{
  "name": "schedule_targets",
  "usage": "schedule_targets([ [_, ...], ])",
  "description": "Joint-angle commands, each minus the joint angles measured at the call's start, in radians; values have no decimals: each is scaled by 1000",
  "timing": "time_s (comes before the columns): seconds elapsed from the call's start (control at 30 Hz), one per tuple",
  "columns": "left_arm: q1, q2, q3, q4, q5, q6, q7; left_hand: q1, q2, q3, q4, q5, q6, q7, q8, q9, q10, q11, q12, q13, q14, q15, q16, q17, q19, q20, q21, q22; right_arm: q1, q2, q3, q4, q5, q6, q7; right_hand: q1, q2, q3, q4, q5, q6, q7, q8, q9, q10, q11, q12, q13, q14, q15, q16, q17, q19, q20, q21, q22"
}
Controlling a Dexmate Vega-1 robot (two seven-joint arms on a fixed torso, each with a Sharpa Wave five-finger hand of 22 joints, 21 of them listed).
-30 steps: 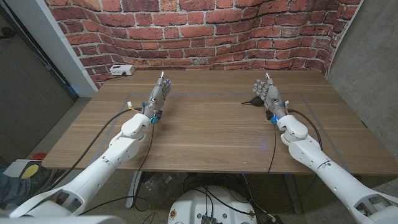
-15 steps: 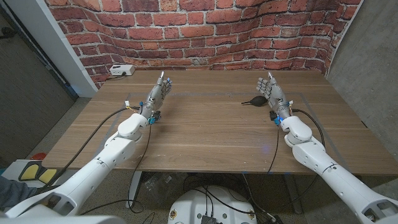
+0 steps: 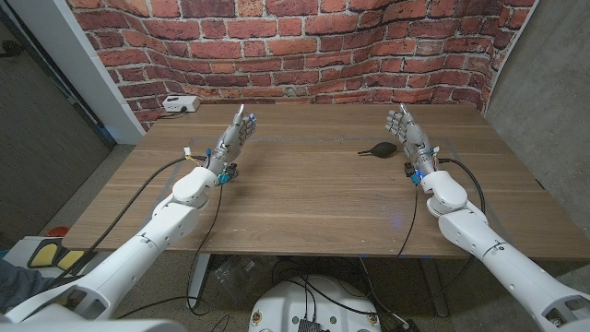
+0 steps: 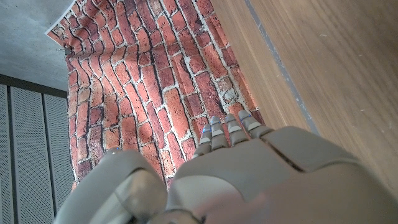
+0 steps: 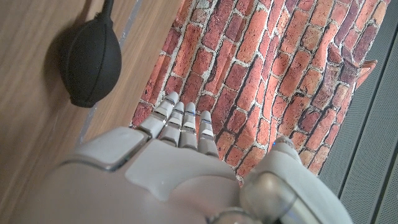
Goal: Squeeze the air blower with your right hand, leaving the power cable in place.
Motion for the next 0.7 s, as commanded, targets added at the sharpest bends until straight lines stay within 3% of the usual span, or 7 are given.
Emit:
schedule_targets([
  [0.03,4,0,4,-12,14,-5,11,11,3,-5,1,9,10,6,7,4,10,-3,5,3,10,1,1,4,1,1,0,3,-1,-34,2,-22,-116,-6,-74,15,2,3,-11,-2,3,-5,-1,1,14,-4,6,5,16,-4,6,4,13,-12,7,3],
  [0.4,27,12,-1,-41,25,-19,19,25,16,0,-3,8,29,7,9,4,29,-3,7,4,27,-3,2,3,4,4,-7,3,9,-47,-2,-13,-254,-14,-179,38,9,12,-26,-5,22,-14,2,-1,25,-15,7,5,41,-19,8,4,39,-19,10,2],
  [0.7,57,25,-15,-75,36,-33,40,37,28,5,-7,6,40,4,9,4,38,-8,7,4,42,-2,4,3,9,4,-11,3,17,-74,-12,-33,-363,-81,-252,56,12,18,-37,-7,34,-12,3,-1,35,-24,8,5,51,-24,7,3,51,-24,9,1],
])
